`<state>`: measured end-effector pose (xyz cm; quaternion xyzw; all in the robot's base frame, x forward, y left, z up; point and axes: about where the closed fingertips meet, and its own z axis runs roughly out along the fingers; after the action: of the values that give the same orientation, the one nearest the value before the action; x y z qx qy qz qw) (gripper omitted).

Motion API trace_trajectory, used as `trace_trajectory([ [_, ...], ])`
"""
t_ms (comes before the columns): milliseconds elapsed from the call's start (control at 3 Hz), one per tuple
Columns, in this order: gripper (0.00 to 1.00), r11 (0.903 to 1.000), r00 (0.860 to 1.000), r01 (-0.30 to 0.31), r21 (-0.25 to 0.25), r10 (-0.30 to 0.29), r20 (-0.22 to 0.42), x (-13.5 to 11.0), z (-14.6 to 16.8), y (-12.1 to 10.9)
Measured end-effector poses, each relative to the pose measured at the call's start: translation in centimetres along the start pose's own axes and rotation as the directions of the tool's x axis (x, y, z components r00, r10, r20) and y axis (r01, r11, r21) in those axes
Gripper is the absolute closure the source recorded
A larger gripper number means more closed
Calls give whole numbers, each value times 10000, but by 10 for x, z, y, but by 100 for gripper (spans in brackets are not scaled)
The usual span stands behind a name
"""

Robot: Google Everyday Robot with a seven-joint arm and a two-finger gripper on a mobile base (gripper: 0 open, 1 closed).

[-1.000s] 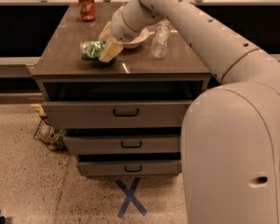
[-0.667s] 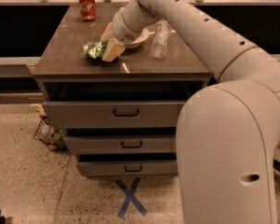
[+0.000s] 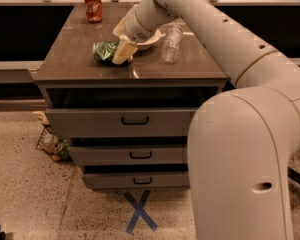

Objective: Pick green can from paper bowl and place on counter

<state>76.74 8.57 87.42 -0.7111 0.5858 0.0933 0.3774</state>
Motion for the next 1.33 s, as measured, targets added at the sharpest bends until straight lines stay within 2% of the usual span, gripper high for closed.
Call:
trace_trajectory([
  [333,0,9974,9971,-646,328,633,413,1,-16,-15],
  [667,0,9797,9809,-1721,1024,1609,1092,8,-45,-36],
  [1000,0,9112,9200,-3599,2006,3108,2387,32,-97,-56],
  [1333,0,8020,8364,-5188,2960,4044,3700,59,-165,-56],
])
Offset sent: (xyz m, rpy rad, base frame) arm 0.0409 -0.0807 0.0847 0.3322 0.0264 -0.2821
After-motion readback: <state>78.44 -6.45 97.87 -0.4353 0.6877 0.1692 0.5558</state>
